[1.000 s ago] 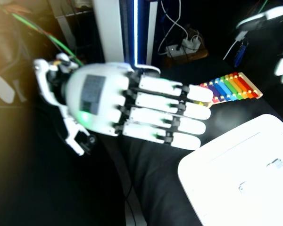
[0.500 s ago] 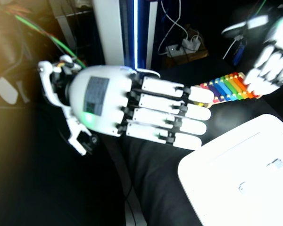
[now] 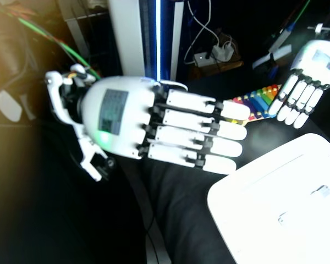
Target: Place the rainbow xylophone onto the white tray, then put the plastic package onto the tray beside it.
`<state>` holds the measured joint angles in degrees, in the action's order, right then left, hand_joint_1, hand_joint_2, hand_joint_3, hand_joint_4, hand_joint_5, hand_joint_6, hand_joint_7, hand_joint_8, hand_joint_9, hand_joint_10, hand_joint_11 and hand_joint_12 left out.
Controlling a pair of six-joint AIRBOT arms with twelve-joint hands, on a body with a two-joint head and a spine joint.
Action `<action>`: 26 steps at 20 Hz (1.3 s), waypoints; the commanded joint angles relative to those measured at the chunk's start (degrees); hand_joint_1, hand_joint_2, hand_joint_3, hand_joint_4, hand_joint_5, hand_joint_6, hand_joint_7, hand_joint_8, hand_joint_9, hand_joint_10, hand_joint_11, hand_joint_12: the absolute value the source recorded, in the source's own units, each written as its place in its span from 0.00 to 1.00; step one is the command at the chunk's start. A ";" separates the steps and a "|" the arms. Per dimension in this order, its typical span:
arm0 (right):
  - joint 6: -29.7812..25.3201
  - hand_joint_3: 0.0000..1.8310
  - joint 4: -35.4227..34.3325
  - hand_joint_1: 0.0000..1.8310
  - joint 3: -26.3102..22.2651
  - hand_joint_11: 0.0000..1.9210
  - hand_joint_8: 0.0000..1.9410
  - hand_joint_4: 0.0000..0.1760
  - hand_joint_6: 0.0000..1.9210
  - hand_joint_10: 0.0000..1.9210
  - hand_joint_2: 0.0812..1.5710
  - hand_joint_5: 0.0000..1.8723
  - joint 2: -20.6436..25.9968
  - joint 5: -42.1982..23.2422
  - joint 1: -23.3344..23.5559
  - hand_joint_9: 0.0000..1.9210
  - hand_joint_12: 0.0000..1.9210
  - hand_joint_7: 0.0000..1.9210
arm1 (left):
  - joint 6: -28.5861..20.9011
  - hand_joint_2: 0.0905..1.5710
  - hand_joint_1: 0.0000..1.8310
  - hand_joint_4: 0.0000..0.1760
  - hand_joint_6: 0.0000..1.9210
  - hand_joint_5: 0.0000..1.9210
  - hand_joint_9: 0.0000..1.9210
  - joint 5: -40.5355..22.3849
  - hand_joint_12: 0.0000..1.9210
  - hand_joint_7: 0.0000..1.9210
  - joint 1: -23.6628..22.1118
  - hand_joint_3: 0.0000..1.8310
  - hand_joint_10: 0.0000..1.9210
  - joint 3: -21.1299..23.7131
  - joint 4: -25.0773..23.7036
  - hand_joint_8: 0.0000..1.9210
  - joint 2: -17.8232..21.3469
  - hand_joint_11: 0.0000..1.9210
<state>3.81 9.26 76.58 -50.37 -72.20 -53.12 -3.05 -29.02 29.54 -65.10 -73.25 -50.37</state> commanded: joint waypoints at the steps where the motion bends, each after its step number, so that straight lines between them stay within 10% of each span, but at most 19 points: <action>1: -0.47 0.00 -3.10 0.46 0.05 0.00 0.00 0.00 0.00 0.00 0.55 0.10 -0.17 -6.35 0.38 0.02 0.00 0.10 | 0.40 0.33 0.46 0.00 0.00 0.00 0.00 -2.29 0.00 0.00 -0.14 0.02 0.00 -0.17 3.53 0.00 -0.41 0.00; 11: -0.47 0.00 -3.06 0.44 0.06 0.00 0.00 0.00 0.00 0.00 0.54 0.11 -0.32 -6.39 0.38 0.00 0.00 0.10 | 5.81 0.35 0.39 0.18 0.00 0.00 0.00 -3.52 0.00 0.00 4.48 0.02 0.00 -0.76 11.61 0.00 -2.68 0.00; 15: -0.47 0.00 -3.06 0.41 0.05 0.00 0.00 0.00 0.00 0.00 0.52 0.12 -0.44 -6.40 0.38 0.00 0.00 0.11 | 7.97 0.43 0.33 0.66 0.00 0.00 0.00 -3.77 0.00 0.00 5.89 0.01 0.00 -0.77 13.84 0.00 -3.57 0.00; 16: -0.47 0.00 -3.06 0.42 0.05 0.00 0.00 0.00 0.00 0.00 0.53 0.11 -0.51 -6.41 0.38 0.00 0.00 0.11 | 9.44 0.50 0.31 0.97 0.00 0.00 0.00 -3.79 0.00 0.00 6.48 0.01 0.00 -0.78 15.29 0.00 -3.87 0.00; 18: -0.47 0.00 -3.06 0.41 0.03 0.00 0.00 0.00 0.00 0.00 0.54 0.11 -0.55 -6.42 0.38 0.00 0.00 0.11 | 10.38 0.51 0.29 0.99 0.00 0.00 0.00 -3.40 0.00 0.00 6.65 0.01 0.00 -0.79 15.74 0.00 -4.08 0.00; 19: -0.47 0.00 -3.06 0.41 -0.01 0.00 0.00 0.00 0.00 0.00 0.54 0.11 -0.56 -6.42 0.38 0.00 0.00 0.11 | 10.84 0.48 0.38 0.67 0.00 0.00 0.00 -2.98 0.00 0.00 6.70 0.00 0.00 -0.80 15.81 0.00 -4.20 0.00; 22: -0.47 0.00 -3.06 0.40 -0.09 0.01 0.00 0.00 0.00 0.00 0.52 0.12 -0.55 -6.45 0.38 0.00 0.00 0.11 | 12.19 0.45 0.34 0.95 0.00 0.00 0.00 -2.04 0.00 0.00 6.89 0.00 0.00 -1.05 16.69 0.00 -4.59 0.00; 25: -0.47 0.00 -3.06 0.37 -0.13 0.03 0.00 0.00 0.00 0.00 0.53 0.12 -0.55 -6.45 0.38 0.00 0.01 0.11 | 14.00 0.41 0.24 0.98 0.00 0.00 0.00 -1.47 0.00 0.00 7.50 0.00 0.00 -1.26 18.59 0.00 -4.90 0.00; 26: -0.47 0.00 -3.06 0.37 -0.15 0.03 0.00 0.00 0.00 0.00 0.53 0.12 -0.54 -6.46 0.38 0.00 0.01 0.11 | 14.30 0.40 0.28 0.84 0.00 0.00 0.00 -1.30 0.00 0.00 7.73 0.00 0.00 -1.29 18.94 0.00 -4.97 0.00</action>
<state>3.81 9.28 76.44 -50.92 -72.29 -53.12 10.94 -26.89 37.69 -66.17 -56.80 -55.13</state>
